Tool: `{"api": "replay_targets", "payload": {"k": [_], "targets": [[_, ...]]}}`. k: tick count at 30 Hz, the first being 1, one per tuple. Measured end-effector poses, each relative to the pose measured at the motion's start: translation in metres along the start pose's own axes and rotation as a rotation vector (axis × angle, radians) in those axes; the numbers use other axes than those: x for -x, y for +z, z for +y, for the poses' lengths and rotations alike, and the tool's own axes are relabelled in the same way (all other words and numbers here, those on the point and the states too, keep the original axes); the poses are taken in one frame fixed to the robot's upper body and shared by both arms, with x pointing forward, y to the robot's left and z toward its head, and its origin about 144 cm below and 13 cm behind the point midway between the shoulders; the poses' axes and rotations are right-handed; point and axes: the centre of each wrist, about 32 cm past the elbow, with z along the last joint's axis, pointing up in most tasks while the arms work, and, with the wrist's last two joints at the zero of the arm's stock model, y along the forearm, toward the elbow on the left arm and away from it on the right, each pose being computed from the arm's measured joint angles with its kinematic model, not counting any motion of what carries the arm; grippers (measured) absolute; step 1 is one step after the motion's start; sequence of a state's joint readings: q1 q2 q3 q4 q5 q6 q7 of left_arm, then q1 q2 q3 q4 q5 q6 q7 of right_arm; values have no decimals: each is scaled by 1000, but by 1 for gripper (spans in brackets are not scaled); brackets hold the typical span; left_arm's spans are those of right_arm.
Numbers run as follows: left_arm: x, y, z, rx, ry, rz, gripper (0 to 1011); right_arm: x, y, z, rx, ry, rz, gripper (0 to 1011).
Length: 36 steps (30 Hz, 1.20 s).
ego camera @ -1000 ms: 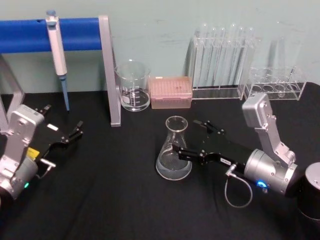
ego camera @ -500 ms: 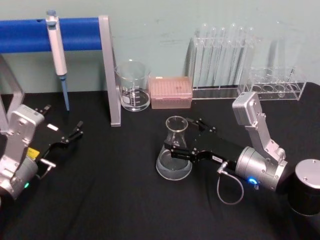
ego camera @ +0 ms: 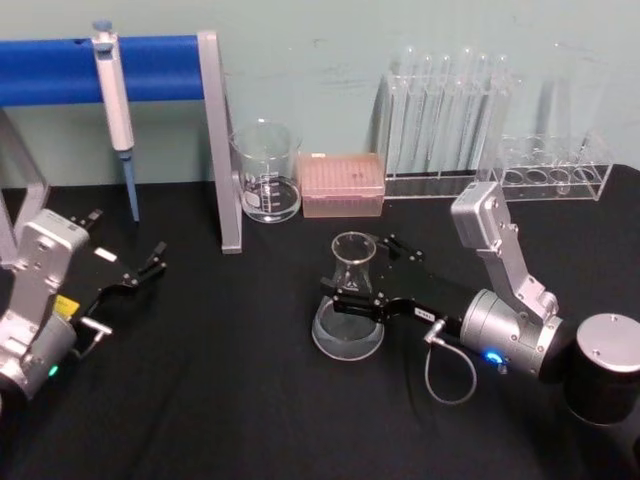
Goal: Grasp the erlenmeyer flask with one hand, shake it three times, then place it back.
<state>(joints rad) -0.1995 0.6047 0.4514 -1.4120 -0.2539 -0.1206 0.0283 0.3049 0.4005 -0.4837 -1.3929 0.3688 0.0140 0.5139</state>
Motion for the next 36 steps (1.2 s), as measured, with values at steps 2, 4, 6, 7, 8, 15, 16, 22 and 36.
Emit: {"api": "replay_targets", "payload": {"k": [2,4,6,7,8,15,16,22,36], "targets": [[0,0,0,0,0,0,1001,0,0,1,0,0,0,1002],[0,0,0,0,0,0,1001,0,0,2,0,1,-1,1002],[0,0,0,0,0,0,1001,0,0,2,1,1,-1,1002],[0,0,0,0,0,0,1001,0,0,2,1,1,-1,1002],[0,0,0,0,0,0,1001,0,0,3,1,1,-1,1003],[0,0,0,0,0,0,1001,0,0,4,2,2,-2,1002],[0,0,0,0,0,0,1001,0,0,4,2,2,-2,1003],[0,0,0,0,0,0,1001,0,0,5,3,-1,-7,1003],[0,0,0,0,0,0,1001,-1,0,5,4,-5,-10,994]]}}
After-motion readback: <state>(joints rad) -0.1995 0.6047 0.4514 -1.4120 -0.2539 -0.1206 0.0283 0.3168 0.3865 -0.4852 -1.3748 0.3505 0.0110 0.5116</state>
